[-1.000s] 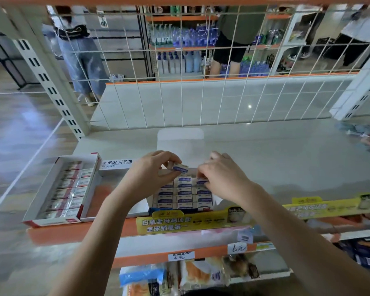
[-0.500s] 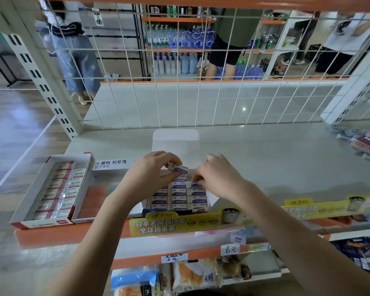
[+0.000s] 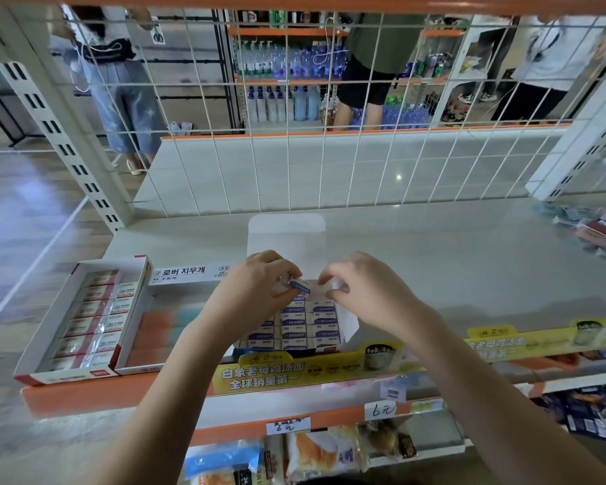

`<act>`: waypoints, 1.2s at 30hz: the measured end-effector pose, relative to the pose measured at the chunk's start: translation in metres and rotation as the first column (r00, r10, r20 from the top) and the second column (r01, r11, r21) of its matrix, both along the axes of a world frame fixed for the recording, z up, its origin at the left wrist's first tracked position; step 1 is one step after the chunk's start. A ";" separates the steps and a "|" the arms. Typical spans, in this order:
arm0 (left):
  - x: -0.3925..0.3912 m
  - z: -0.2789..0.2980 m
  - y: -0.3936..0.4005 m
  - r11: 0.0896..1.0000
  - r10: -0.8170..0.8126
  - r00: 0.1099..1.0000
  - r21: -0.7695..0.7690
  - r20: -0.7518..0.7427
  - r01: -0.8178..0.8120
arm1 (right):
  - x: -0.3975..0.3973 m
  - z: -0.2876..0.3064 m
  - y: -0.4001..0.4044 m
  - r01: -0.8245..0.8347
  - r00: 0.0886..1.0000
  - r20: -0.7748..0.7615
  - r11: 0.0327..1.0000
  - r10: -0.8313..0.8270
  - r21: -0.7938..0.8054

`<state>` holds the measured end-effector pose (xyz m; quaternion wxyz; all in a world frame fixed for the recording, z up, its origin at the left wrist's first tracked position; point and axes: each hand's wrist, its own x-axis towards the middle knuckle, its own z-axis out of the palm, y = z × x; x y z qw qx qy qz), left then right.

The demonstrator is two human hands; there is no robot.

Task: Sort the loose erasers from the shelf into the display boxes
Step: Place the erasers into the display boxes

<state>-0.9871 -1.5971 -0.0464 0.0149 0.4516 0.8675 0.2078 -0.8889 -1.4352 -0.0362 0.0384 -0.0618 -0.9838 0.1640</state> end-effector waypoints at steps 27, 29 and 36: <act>0.019 -0.018 0.017 0.999 0.030 1.000 -0.017 -0.002 -0.030 | 0.014 -0.001 0.007 0.160 0.982 0.125 0.974 -0.140 -0.159; 0.018 -0.016 0.018 1.000 0.012 1.000 -0.028 -0.008 -0.013 | 0.014 -0.002 0.007 0.161 0.982 0.124 0.973 -0.142 -0.166; 0.020 -0.020 0.026 0.998 -0.038 0.997 -0.060 -0.064 0.034 | 0.014 -0.002 0.007 0.160 0.982 0.127 0.971 -0.139 -0.175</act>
